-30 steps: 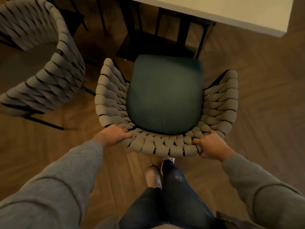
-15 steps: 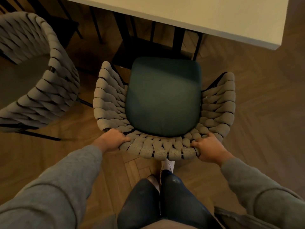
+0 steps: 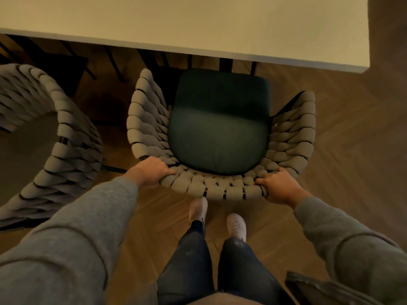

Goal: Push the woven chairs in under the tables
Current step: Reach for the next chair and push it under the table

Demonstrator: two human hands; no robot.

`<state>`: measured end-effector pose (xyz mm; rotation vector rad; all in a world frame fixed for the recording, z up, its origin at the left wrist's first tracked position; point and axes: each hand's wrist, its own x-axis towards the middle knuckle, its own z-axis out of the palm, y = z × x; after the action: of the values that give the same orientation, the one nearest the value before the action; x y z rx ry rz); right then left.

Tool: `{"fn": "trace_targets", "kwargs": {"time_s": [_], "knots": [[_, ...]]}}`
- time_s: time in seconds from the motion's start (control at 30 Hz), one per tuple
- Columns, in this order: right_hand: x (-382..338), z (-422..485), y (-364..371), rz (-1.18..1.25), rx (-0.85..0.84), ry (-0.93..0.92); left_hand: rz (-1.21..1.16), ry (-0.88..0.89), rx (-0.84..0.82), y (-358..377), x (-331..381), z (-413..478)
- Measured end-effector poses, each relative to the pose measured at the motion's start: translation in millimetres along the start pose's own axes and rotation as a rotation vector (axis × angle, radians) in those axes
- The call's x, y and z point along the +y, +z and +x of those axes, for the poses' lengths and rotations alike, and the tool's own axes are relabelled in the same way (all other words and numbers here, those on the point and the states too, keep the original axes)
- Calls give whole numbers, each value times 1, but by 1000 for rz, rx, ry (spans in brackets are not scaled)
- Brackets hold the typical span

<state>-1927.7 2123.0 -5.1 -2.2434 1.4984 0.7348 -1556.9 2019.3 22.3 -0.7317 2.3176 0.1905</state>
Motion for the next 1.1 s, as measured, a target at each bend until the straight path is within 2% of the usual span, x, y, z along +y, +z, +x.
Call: {"fn": "trace_targets", "kwargs": {"time_s": [0.37, 0.7, 0.87, 0.97, 1.1], "knots": [[14, 56, -39, 19, 15, 103, 4, 17, 27, -25, -75, 41], [35, 84, -63, 2, -31, 161, 2, 1, -17, -48, -101, 61], [34, 85, -66, 9, -89, 170, 22, -86, -25, -42, -98, 65], [30, 85, -68, 30, -96, 163, 63, -170, 32, -35, -93, 61], [20, 86, -69, 39, -141, 128, -25, -308, 86, -15, -82, 46]]}}
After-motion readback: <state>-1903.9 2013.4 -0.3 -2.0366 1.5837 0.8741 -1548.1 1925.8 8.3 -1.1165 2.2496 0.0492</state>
